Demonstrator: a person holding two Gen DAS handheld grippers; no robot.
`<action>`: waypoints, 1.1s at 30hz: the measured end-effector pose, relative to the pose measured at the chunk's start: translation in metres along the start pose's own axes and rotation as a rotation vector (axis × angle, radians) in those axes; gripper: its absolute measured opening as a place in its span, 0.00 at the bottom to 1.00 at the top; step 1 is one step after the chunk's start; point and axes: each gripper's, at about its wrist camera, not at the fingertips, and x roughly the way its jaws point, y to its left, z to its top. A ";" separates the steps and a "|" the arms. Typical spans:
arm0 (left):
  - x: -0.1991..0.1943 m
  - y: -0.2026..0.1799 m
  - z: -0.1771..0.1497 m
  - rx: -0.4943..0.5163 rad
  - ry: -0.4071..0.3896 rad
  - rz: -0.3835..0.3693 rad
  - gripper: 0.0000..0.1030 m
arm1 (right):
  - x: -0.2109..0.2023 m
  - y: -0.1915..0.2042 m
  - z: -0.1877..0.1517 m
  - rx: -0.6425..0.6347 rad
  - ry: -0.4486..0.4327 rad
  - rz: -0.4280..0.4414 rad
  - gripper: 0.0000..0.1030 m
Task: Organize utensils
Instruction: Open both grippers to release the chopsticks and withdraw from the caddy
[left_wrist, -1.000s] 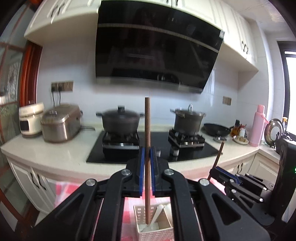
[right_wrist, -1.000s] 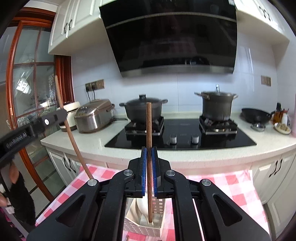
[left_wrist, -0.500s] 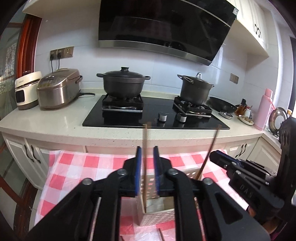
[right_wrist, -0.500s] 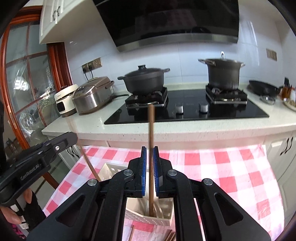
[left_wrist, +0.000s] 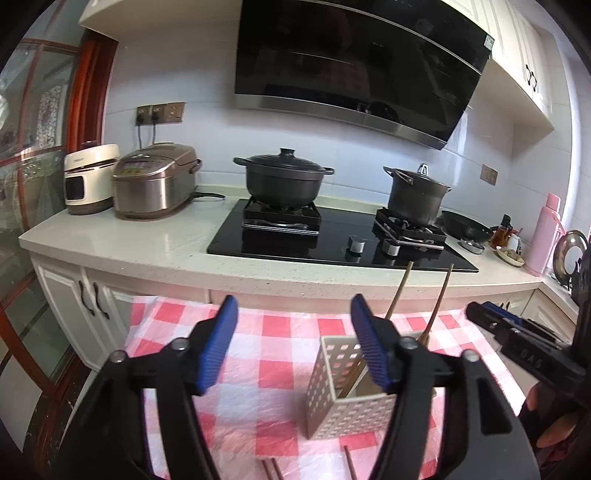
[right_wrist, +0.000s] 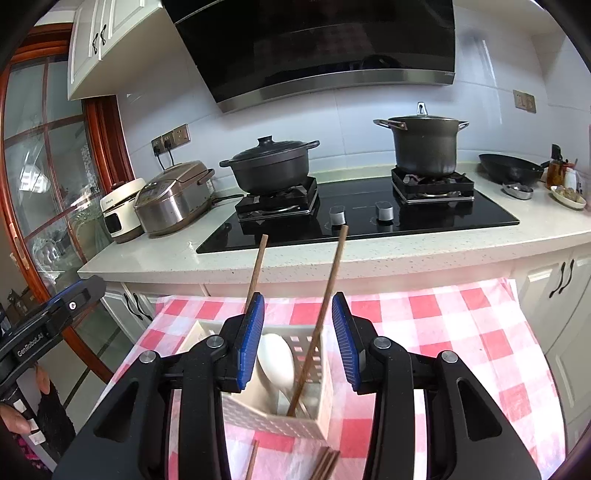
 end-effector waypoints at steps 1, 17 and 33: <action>-0.005 0.002 -0.003 -0.001 -0.003 0.007 0.66 | -0.003 -0.001 -0.001 0.000 -0.002 -0.002 0.37; -0.052 0.015 -0.071 0.034 0.012 0.131 0.94 | -0.043 -0.015 -0.065 0.026 0.042 -0.031 0.37; -0.054 0.026 -0.151 0.019 0.110 0.150 0.94 | -0.023 -0.012 -0.164 0.030 0.214 -0.125 0.37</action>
